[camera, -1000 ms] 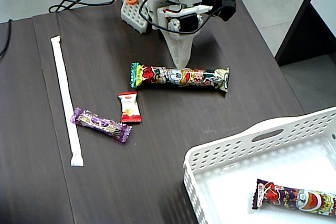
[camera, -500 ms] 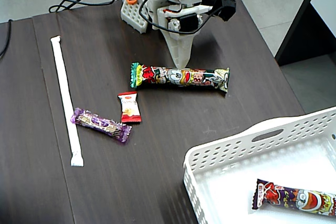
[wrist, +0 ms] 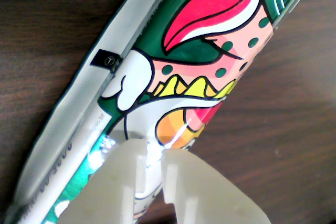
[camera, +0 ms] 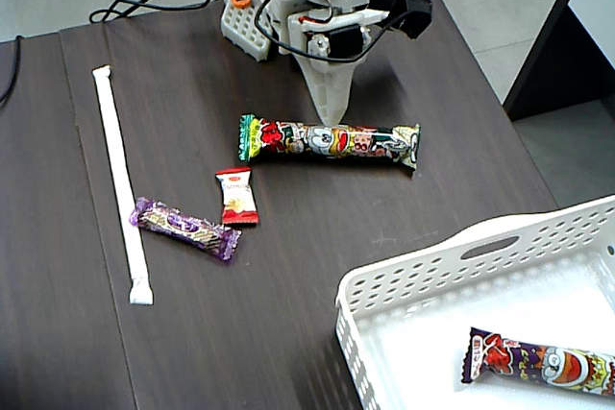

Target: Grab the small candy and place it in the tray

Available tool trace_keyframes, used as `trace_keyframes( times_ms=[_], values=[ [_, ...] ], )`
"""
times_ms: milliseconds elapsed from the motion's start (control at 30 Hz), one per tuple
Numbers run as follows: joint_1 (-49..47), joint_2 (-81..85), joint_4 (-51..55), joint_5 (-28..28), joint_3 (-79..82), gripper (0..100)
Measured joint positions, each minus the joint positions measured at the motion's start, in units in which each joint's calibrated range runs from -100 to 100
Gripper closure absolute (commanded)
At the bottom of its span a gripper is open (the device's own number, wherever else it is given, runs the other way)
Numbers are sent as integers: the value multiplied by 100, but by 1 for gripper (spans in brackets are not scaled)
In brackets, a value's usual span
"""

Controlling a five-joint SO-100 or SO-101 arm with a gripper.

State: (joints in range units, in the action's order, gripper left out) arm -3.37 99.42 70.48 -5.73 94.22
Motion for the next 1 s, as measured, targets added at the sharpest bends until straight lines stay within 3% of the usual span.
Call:
trace_keyframes(
  times_ms=[333,600,1000],
  values=[
    [0,0,0,0,-9,99],
    [0,0,9,0,-1005,99],
    [915,-134,77,567,-1369,98]
  ],
)
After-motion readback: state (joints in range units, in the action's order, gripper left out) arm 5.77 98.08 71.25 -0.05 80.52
